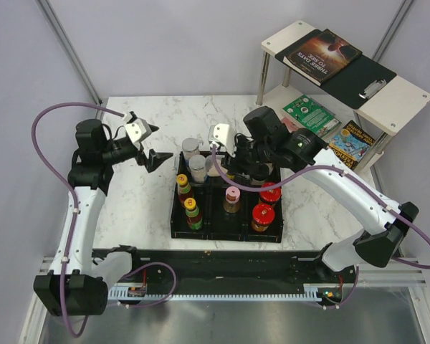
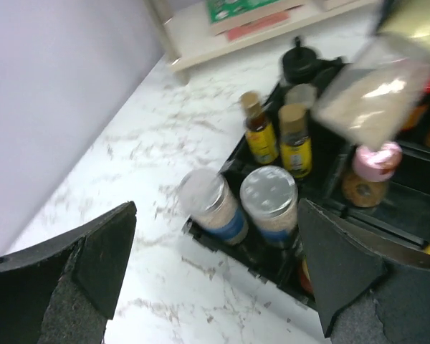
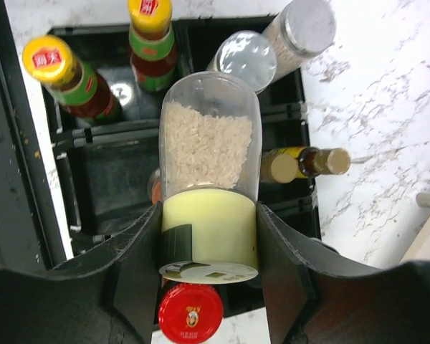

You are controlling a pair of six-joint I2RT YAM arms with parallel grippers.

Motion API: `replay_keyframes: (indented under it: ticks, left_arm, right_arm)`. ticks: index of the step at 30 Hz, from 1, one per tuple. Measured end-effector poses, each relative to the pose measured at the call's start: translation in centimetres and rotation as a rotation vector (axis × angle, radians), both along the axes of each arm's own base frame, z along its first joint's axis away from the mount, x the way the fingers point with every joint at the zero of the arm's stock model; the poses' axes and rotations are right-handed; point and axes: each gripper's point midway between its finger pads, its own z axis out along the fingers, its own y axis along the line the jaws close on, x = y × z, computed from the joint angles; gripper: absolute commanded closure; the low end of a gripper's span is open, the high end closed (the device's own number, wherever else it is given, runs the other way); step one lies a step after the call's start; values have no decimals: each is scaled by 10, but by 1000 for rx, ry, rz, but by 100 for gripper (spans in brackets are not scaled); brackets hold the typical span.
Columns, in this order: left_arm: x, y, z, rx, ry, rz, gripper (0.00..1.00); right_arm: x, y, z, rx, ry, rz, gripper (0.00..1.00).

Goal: Organize the condiment bottles
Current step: Place the bottle in the storage box.

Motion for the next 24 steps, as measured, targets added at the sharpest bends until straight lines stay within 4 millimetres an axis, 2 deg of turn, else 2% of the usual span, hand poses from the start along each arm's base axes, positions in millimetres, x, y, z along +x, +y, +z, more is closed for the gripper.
replay_keyframes:
  ticks: [5, 8, 14, 19, 22, 24]
  left_arm:
    - [33, 52, -49, -34, 134, 262, 1]
    - [39, 69, -64, -57, 163, 345, 1]
    - [35, 84, -88, -66, 195, 410, 1]
    - [35, 94, -98, -70, 213, 443, 1]
    - [35, 104, -105, -75, 227, 471, 1]
    - [35, 109, -113, -81, 246, 484, 1]
  right_arm:
    - [-17, -10, -18, -127, 43, 65, 100]
    - [-31, -10, -34, -209, 63, 117, 100]
    - [-68, -7, -53, -351, 67, 247, 100]
    - [-97, 0, -71, -446, 75, 353, 100]
    - [-105, 0, -92, -521, 89, 385, 100]
    - [-106, -1, -113, -590, 108, 396, 100]
